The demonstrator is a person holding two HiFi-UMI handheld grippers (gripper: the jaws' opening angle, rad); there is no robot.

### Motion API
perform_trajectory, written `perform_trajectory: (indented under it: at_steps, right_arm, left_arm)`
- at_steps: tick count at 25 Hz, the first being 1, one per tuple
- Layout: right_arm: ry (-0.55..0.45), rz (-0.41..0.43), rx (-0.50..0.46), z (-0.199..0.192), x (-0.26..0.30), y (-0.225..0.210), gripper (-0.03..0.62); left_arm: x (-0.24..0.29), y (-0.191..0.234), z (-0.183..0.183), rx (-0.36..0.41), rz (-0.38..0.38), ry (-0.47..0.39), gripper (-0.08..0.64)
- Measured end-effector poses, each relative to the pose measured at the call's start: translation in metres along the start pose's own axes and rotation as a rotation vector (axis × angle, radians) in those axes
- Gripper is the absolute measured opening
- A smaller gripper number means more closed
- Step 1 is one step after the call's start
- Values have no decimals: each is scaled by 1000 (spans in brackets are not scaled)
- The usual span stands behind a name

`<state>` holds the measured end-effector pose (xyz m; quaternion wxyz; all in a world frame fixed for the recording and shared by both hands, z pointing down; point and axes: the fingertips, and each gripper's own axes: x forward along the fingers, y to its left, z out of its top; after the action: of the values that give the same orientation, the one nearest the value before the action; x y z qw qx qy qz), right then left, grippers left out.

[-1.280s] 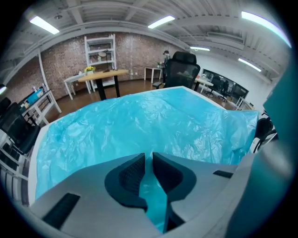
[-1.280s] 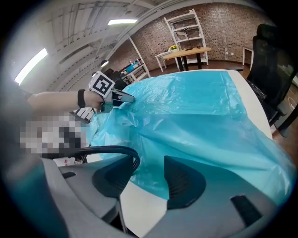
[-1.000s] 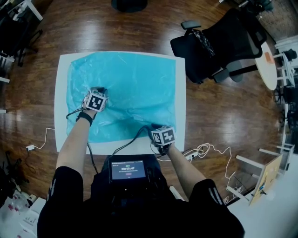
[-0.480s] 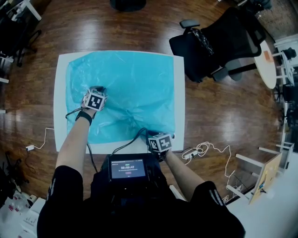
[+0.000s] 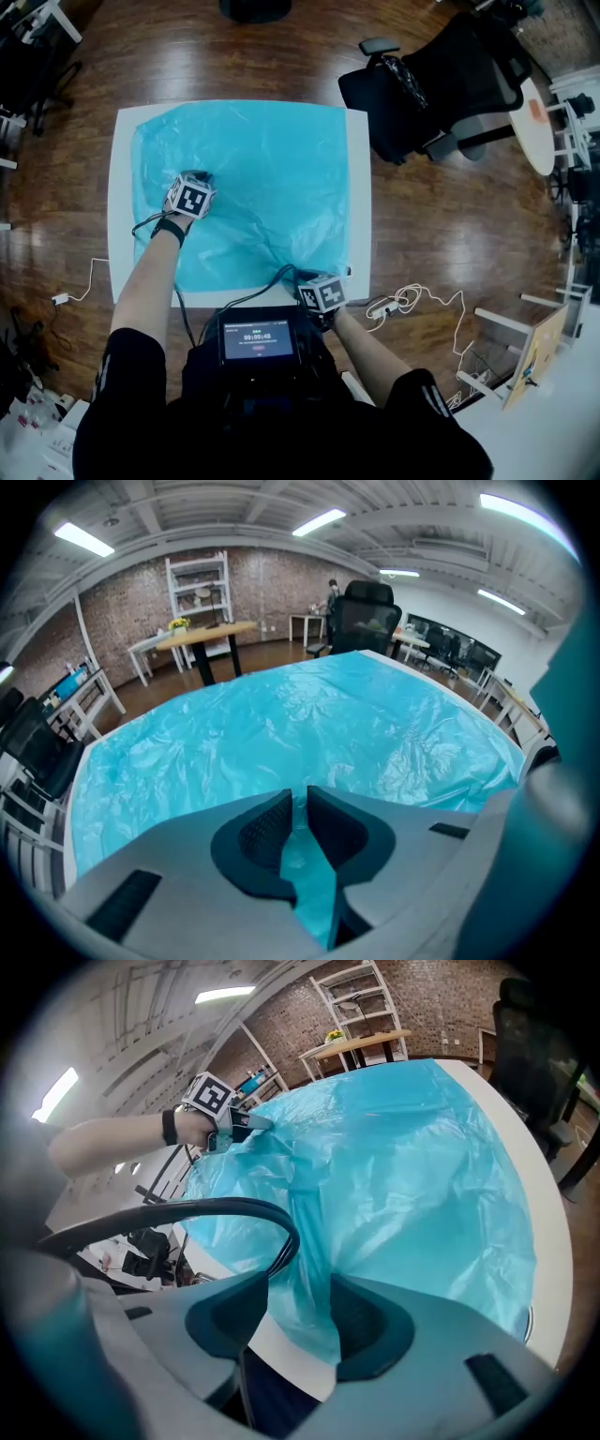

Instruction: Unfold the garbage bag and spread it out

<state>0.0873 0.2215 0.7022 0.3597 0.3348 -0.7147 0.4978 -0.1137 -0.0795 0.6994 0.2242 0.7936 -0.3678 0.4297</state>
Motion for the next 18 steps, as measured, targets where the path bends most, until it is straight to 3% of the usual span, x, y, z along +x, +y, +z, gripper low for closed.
perform_trajectory:
  at_steps: [8,12,18]
  right_arm:
    - [18,11,-29,-12,2,6,276]
    - [-25,37,-52,1,-1,12,311]
    - [-54,61,-82,20,-24,29,311]
  left_arm:
    - [6,-5,-1,6,-22,9,61]
    - [-2,0,2,29,15,25,61]
    - [-1,-7,9,46,-10,-38,63]
